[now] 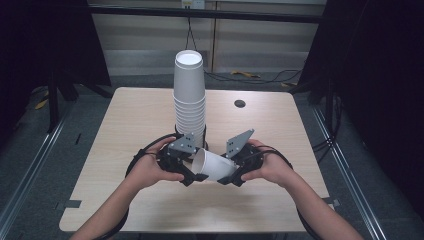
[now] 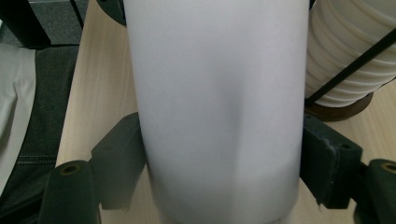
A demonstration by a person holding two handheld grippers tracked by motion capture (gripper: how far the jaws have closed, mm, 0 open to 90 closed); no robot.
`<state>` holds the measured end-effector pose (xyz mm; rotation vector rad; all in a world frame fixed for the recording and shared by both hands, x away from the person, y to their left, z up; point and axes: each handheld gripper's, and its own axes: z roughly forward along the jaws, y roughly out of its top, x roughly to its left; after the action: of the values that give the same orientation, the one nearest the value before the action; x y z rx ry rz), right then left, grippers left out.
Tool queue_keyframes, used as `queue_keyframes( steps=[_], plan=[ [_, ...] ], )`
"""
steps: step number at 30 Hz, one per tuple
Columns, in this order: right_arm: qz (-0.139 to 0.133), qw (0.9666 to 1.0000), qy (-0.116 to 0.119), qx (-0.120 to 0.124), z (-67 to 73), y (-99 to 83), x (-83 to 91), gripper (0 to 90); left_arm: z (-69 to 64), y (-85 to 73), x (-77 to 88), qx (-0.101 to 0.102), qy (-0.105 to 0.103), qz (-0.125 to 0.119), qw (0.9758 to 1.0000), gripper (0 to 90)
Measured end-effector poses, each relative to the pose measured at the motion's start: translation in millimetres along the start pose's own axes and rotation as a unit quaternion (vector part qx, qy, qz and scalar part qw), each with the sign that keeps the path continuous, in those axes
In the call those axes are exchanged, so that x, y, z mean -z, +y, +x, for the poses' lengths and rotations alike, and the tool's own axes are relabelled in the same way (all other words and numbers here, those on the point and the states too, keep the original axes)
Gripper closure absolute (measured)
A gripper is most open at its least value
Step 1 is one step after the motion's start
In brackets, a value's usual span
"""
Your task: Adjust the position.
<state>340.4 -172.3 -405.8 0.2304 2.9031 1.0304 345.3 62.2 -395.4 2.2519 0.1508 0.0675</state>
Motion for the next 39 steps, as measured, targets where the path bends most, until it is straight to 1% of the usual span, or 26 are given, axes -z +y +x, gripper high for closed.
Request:
queue_keyframes(
  steps=[3,4,5,6,7,8,13,14,15,16,17,18,20,22,24,25,27,30,32,33,34,35,36,37,38,39],
  plan=[
    [-0.004,1.0,0.001,-0.002,-0.1,-0.9,-1.0,24.0,0.4,-0.1,0.3,0.001,0.0,0.001,1.0,15.0],
    [-0.006,1.0,-0.003,0.001,-0.2,-1.0,-1.3,24.0,0.5,0.1,0.3,0.003,-0.001,0.0,1.0,15.0],
    [-0.006,1.0,-0.003,-0.001,0.3,-1.2,-1.5,24.0,0.2,0.2,0.3,0.007,-0.003,-0.001,1.0,15.0],
    [-0.007,1.0,-0.002,-0.003,0.3,-1.7,-2.1,24.0,0.4,0.5,0.3,0.005,-0.003,0.001,1.0,15.1],
    [-0.008,1.0,-0.001,-0.002,0.2,-2.1,-2.5,24.1,-0.3,0.6,-0.3,0.008,-0.003,0.001,1.0,15.1],
    [-0.008,1.0,0.0,-0.002,0.3,-2.7,-2.9,24.1,0.1,0.9,-0.2,0.004,-0.003,0.004,1.0,15.2],
    [-0.013,0.9999,0.001,-0.005,0.5,-4.9,-4.0,24.1,-0.2,1.3,-1.3,0.008,-0.005,0.004,0.9999,15.1],
    [-0.013,0.9999,0.003,-0.008,0.7,-5.4,-4.0,24.1,0.5,1.3,-1.2,0.005,-0.006,0.007,0.9999,15.0],
    [-0.017,0.9998,0.003,-0.007,0.6,-6.2,-4.4,24.1,0.0,1.1,-1.6,0.01,-0.007,0.006,0.9999,15.0],
    [-0.019,0.9998,0.004,-0.009,0.9,-7.0,-4.8,24.1,0.0,1.1,-1.4,0.011,-0.006,0.009,0.9999,15.0],
    [-0.021,0.9997,0.004,-0.008,0.9,-7.7,-5.2,24.1,0.1,1.0,-1.5,0.01,-0.008,0.01,0.9999,15.0],
    [-0.023,0.9997,0.004,-0.009,0.9,-8.5,-5.7,24.1,0.9,1.3,-1.5,0.004,-0.009,0.014,0.9999,15.0],
    [-0.025,0.9996,0.004,-0.01,1.2,-9.6,-6.7,24.1,0.0,1.6,-2.7,0.008,-0.009,0.014,0.9998,14.9],
    [-0.026,0.9996,0.006,-0.012,1.2,-10.5,-7.6,24.1,-0.2,3.0,-2.9,0.007,-0.008,0.019,0.9998,14.8],
    [-0.026,0.9996,0.006,-0.01,0.9,-11.0,-8.1,24.2,-0.1,3.4,-3.0,0.007,-0.009,0.019,0.9998,14.9],
    [-0.028,0.9995,0.007,-0.013,1.3,-11.6,-8.6,24.2,0.7,4.3,-2.5,0.004,-0.011,0.022,0.9997,15.0],
    [-0.03,0.9994,0.009,-0.015,1.2,-12.3,-9.0,24.2,0.7,4.5,-2.5,0.007,-0.012,0.023,0.9996,15.1],
    [-0.035,0.9992,0.007,-0.019,1.3,-13.0,-9.8,23.8,1.3,4.8,-2.0,0.005,-0.012,0.027,0.9995,15.2],
    [-0.047,0.9986,0.007,-0.022,1.1,-15.2,-11.2,22.5,1.0,4.7,-1.4,0.007,-0.011,0.029,0.9995,15.2],
    [-0.049,0.9984,0.007,-0.028,0.8,-16.5,-11.6,20.3,1.4,4.8,0.6,0.007,-0.007,0.032,0.9994,15.2],
    [-0.049,0.9984,0.007,-0.028,0.8,-16.5,-11.6,20.3,1.4,4.8,0.6,0.007,-0.007,0.032,0.9994,15.1],
    [-0.048,0.9982,0.001,-0.036,0.3,-18.1,-11.9,18.3,1.7,4.7,2.1,0.007,-0.002,0.037,0.9993,15.1],
    [-0.051,0.9979,-0.016,-0.035,-0.7,-23.1,-12.7,18.1,2.8,3.6,5.2,0.01,0.005,0.039,0.9992,15.1],
    [-0.05,0.9977,-0.019,-0.042,-1.0,-25.9,-12.3,18.0,3.6,2.9,7.2,0.013,0.004,0.044,0.9989,15.0],
    [-0.05,0.9977,-0.019,-0.042,-1.0,-25.9,-12.3,18.0,3.6,2.9,7.2,0.013,0.004,0.044,0.9989,14.9],
    [-0.055,0.997,-0.021,-0.05,-1.5,-32.1,-11.9,18.0,4.2,1.7,9.5,0.012,0.008,0.05,0.9986,14.8]
  ],
)
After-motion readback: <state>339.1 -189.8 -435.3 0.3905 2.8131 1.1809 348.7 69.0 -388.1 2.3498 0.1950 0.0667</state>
